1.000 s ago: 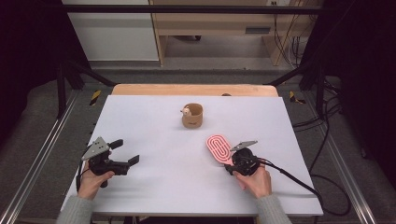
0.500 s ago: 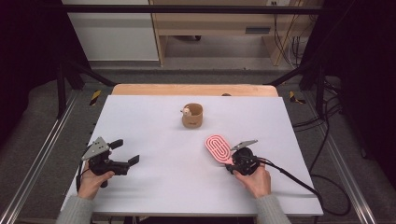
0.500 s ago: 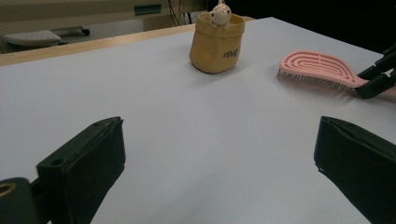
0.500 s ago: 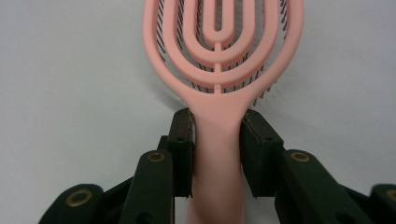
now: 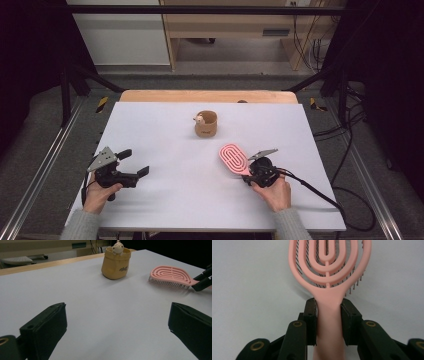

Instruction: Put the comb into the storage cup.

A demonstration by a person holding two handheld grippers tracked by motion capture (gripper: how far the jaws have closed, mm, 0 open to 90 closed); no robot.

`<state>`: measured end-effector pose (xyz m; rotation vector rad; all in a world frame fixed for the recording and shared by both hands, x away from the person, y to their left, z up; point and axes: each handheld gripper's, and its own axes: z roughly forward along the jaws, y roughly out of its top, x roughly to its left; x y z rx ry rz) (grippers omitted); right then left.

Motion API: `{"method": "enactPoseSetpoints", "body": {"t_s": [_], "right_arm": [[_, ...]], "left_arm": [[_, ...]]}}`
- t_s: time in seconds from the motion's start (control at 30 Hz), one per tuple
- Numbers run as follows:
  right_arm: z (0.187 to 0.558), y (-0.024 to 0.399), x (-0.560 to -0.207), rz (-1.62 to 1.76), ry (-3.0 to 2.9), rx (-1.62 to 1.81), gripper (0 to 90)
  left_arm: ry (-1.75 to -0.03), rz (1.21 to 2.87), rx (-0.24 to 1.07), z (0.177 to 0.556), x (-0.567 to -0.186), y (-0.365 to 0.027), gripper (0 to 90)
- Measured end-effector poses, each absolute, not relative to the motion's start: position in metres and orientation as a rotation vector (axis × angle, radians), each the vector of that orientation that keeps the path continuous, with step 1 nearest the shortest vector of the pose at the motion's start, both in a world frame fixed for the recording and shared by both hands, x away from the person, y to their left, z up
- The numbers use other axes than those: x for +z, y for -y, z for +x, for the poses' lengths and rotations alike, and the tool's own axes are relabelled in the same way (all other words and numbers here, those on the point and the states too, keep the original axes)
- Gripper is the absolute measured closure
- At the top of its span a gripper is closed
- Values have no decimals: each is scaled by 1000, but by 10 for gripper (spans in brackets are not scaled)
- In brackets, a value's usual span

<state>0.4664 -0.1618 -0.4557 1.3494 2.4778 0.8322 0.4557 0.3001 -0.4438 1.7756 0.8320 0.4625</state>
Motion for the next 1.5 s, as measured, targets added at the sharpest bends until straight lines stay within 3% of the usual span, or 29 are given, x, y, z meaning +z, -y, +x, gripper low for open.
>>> {"method": "enactPoseSetpoints", "body": {"t_s": [1.5], "right_arm": [[458,169,-431,1225,-2392,1096,698]], "left_arm": [[-847,1790,416,454,-442,-281,19]]}}
